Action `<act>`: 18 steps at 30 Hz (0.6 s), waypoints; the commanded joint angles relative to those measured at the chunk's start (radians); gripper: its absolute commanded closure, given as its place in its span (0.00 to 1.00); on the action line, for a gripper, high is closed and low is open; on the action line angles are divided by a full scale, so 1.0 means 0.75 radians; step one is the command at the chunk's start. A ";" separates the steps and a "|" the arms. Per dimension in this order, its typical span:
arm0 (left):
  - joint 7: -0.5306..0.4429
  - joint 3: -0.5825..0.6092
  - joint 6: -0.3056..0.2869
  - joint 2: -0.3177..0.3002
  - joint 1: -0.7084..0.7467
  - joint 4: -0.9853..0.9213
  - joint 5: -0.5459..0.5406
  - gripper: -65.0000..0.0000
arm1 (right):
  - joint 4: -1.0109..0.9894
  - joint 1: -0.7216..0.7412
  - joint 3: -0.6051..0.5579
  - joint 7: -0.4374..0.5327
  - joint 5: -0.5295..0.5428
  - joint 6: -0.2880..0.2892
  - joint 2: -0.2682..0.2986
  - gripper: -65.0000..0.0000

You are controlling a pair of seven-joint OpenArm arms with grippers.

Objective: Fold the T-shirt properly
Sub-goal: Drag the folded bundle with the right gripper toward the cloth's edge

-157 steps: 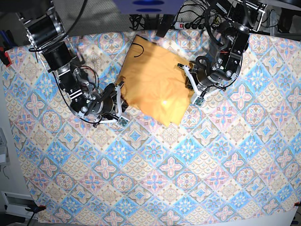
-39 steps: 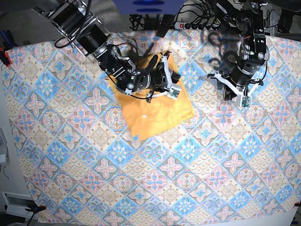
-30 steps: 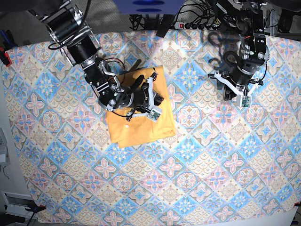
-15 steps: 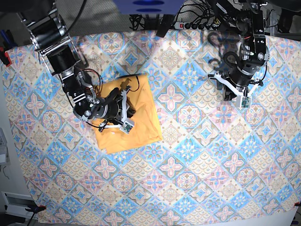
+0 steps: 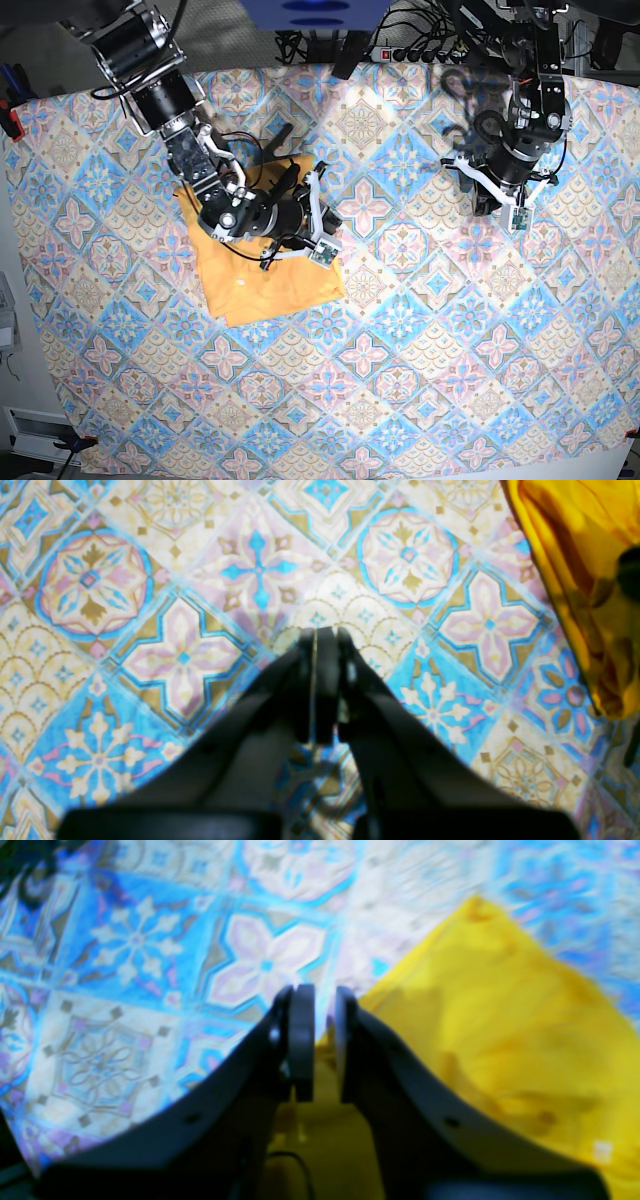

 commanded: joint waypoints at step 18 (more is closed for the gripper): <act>-0.024 -0.003 0.000 -0.009 0.004 0.023 -0.007 1.00 | -0.419 0.090 0.014 0.265 0.015 0.001 0.008 0.89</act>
